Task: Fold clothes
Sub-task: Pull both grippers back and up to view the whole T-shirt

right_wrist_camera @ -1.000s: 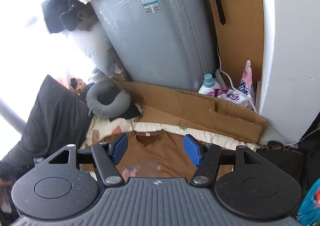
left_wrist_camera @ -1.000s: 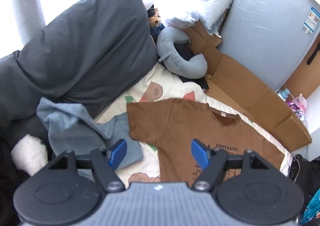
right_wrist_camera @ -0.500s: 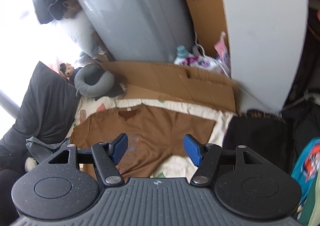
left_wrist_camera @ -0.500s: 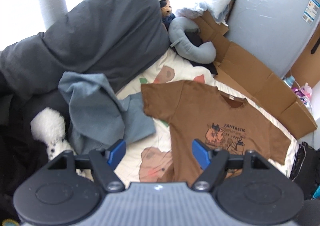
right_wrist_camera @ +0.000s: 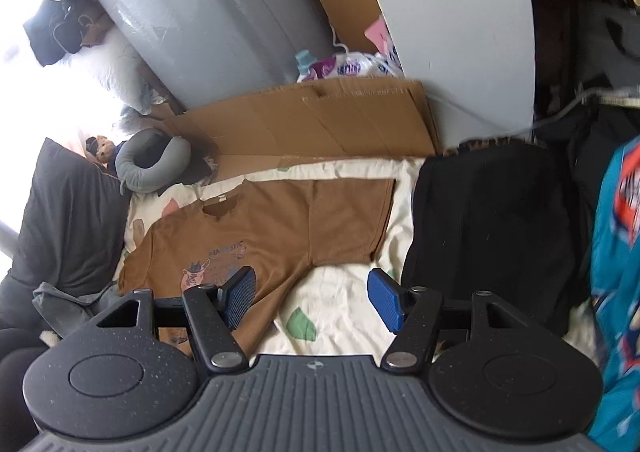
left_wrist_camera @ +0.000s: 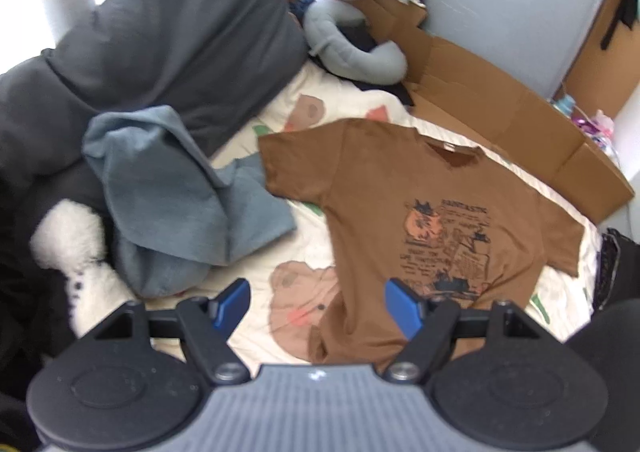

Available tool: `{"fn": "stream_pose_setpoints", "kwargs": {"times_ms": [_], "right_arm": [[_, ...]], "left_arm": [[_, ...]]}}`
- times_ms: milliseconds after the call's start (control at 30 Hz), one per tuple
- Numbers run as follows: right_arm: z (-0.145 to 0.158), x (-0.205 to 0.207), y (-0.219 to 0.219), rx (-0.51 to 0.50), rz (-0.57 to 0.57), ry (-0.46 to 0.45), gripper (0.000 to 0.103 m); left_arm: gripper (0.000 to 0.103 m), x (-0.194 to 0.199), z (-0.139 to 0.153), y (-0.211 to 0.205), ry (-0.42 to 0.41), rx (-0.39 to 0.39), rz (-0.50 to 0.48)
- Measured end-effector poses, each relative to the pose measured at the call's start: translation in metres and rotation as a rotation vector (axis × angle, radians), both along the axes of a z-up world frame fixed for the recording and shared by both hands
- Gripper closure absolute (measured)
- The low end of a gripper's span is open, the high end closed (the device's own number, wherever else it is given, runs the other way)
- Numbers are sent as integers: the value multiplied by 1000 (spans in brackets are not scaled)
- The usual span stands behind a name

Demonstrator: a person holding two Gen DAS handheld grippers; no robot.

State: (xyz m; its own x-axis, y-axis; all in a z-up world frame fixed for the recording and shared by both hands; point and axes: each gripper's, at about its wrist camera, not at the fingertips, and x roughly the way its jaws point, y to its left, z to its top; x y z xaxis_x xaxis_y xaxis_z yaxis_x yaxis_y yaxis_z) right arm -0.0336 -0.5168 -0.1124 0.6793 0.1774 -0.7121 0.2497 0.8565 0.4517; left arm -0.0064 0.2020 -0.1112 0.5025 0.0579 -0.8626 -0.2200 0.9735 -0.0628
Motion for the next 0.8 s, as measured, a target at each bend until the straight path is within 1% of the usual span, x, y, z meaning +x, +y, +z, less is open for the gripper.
{"fn": "stream_pose_setpoints", "kwargs": {"times_ms": [200, 467, 533, 667, 800], "right_arm": [[-46, -12, 13, 24, -34, 12, 35], [-102, -14, 32, 40, -55, 22, 35], [-117, -12, 38, 45, -50, 36, 35], [-146, -7, 55, 66, -7, 62, 35], [-172, -1, 73, 96, 26, 85, 35]], "left_arm": [[26, 3, -34, -3, -10, -25, -6], [26, 7, -93, -1, 39, -56, -2], [26, 8, -107, -1, 58, -63, -4], [27, 12, -133, -3, 97, -73, 26], [27, 15, -156, -9, 122, -62, 0]]}}
